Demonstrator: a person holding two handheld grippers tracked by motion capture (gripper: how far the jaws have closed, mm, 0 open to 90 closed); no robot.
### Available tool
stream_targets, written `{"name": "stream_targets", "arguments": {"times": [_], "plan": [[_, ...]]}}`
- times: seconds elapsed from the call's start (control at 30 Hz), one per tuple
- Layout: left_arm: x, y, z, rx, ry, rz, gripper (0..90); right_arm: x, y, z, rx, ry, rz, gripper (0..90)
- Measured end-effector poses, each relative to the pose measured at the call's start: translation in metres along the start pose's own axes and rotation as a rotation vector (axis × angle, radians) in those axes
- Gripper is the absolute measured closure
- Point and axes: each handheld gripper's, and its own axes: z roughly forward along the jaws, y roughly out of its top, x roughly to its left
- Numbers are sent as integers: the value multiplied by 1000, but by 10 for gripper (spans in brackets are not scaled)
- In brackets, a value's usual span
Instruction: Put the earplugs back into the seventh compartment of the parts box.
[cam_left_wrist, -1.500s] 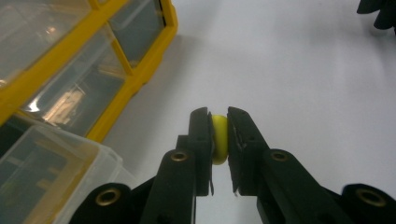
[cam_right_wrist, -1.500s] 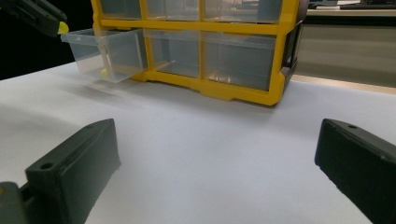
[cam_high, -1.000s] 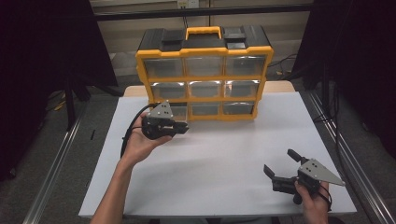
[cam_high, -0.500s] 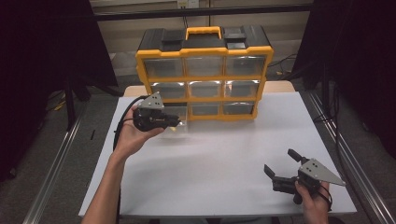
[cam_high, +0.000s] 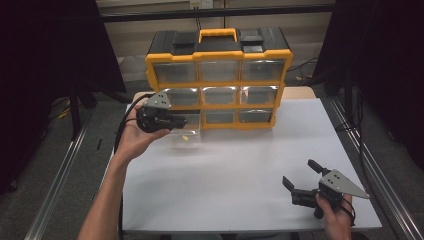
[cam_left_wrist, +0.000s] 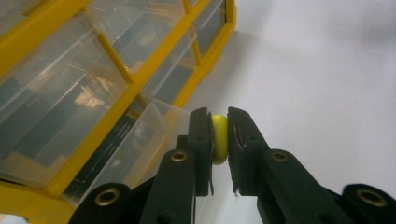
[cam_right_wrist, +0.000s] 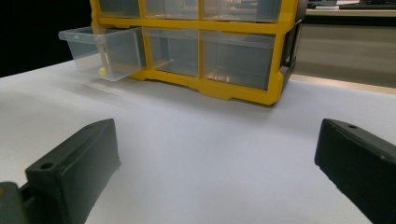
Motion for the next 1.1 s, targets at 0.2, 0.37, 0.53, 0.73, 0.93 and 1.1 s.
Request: {"name": "stream_targets", "arguments": {"times": [0.2,0.37,0.53,0.73,0.93,1.1], "plan": [[12,3,2,46,24,-14,804,0,0,0,0,-1,2,0],[23,1,5,78,30,-31,803,0,0,0,1,-1,2,0],[32,4,11,143,25,-24,802,0,0,0,3,-1,2,0],[36,9,19,162,22,-13,801,0,0,0,3,0,0,0],[39,1,34,171,38,-38,798,-1,0,0,5,1,1,0],[43,-2,44,193,31,-60,798,-1,0,0,5,2,0,0]]}}
